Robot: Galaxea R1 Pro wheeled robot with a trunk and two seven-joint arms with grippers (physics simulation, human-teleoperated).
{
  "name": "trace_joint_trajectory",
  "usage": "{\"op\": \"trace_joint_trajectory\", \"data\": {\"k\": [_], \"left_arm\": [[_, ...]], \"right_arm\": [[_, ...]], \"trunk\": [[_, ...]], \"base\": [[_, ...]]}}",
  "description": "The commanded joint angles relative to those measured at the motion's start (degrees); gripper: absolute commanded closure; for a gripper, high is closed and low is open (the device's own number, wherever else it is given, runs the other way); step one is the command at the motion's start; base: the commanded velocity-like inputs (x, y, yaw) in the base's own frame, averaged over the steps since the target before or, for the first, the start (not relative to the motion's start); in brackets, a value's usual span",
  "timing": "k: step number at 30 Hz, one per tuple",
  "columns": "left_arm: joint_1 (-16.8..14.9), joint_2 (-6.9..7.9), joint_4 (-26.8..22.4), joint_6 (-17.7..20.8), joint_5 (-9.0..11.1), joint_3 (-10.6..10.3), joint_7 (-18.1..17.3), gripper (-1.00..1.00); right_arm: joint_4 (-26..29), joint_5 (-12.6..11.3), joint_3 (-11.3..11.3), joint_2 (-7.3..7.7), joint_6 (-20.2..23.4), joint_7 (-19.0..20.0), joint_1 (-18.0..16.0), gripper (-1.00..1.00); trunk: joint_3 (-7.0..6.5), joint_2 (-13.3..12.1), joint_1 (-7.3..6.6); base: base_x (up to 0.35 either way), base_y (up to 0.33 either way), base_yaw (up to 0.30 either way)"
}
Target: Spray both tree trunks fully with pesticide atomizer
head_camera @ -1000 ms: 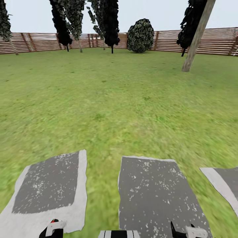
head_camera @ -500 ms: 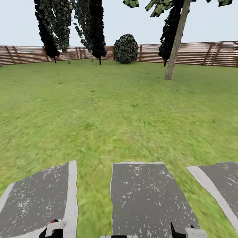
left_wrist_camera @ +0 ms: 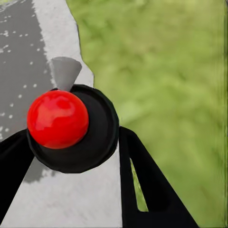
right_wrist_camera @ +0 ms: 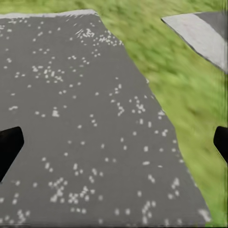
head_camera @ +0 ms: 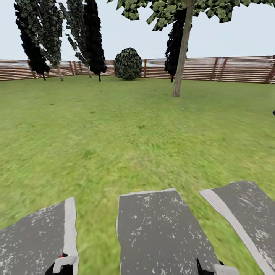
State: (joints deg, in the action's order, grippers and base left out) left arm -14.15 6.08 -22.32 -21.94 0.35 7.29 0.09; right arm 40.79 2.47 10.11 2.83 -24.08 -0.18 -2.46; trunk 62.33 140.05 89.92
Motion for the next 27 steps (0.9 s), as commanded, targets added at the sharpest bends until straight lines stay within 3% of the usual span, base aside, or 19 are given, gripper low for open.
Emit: {"op": "trace_joint_trajectory", "data": {"k": [1, 21, 27], "left_arm": [[0.00, 0.00, 0.00, -0.01, 0.00, 0.00, 0.00, 1.00], [0.00, 0.01, 0.00, 0.02, 0.00, 0.08, 0.00, 1.00], [-0.05, 0.07, 0.00, 0.53, 0.09, 0.16, 0.08, 1.00]], "right_arm": [[-0.07, -0.01, -0.02, -0.01, 0.00, 0.00, 0.00, -1.00], [-0.28, 0.08, -0.06, -0.02, 0.00, 0.00, 0.00, -1.00], [-0.09, 0.02, -0.01, -0.02, 0.00, -0.04, 0.00, -1.00]], "trunk": [[-0.23, -0.42, -0.23], [-4.48, -8.44, -4.62], [-4.71, -8.44, -4.62]], "base": [[0.000, 0.000, -0.263], [0.000, 0.000, -0.278], [0.074, 0.000, -0.282]]}}
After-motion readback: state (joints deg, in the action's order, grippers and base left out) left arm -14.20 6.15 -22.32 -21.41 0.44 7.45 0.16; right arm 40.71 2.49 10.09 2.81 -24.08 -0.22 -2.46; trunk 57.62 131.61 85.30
